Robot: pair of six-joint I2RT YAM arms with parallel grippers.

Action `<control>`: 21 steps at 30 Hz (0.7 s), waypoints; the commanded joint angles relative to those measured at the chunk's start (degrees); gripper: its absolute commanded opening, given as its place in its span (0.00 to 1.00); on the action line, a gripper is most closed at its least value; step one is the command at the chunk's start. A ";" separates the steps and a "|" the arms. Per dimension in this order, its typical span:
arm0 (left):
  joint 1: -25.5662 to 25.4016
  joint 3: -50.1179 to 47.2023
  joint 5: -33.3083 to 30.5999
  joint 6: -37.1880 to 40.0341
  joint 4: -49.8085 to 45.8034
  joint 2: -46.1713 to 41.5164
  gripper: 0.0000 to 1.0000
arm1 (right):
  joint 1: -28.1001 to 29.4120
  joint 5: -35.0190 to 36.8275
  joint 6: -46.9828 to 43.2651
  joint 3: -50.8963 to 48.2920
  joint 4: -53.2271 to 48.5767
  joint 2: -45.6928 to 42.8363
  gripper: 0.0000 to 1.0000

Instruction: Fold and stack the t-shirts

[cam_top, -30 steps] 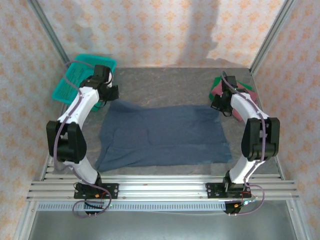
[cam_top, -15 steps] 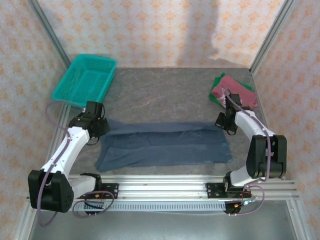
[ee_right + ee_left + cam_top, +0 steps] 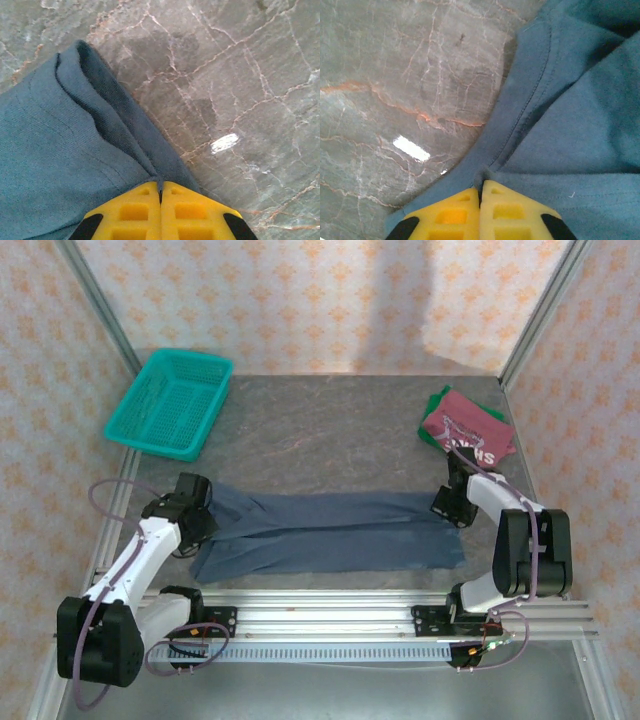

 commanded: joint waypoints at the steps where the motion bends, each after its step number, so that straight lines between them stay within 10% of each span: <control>1: -0.58 0.43 -2.15 -3.88 -3.08 0.77 0.31 | -0.62 4.41 2.65 -0.46 -2.22 -1.61 0.32; 3: -1.83 2.74 -3.57 -4.82 -4.90 -1.19 0.46 | -0.63 4.40 3.70 -0.14 -2.93 -2.14 0.56; 7: -6.24 11.77 -8.43 -3.88 -6.85 -8.92 0.67 | -0.66 -0.40 3.89 1.10 -3.86 -9.35 0.72; 11: -6.68 17.58 1.10 4.37 -1.13 -7.63 0.72 | -0.64 -11.62 3.77 0.21 -0.47 -20.73 0.97; 15: -8.00 20.82 17.35 14.38 -1.56 5.92 0.70 | -0.10 -23.48 3.17 -1.53 2.32 -26.22 0.99; 21: -11.50 23.04 17.70 21.53 -2.00 20.92 0.54 | 0.88 -27.59 1.73 -4.45 1.64 -25.96 0.99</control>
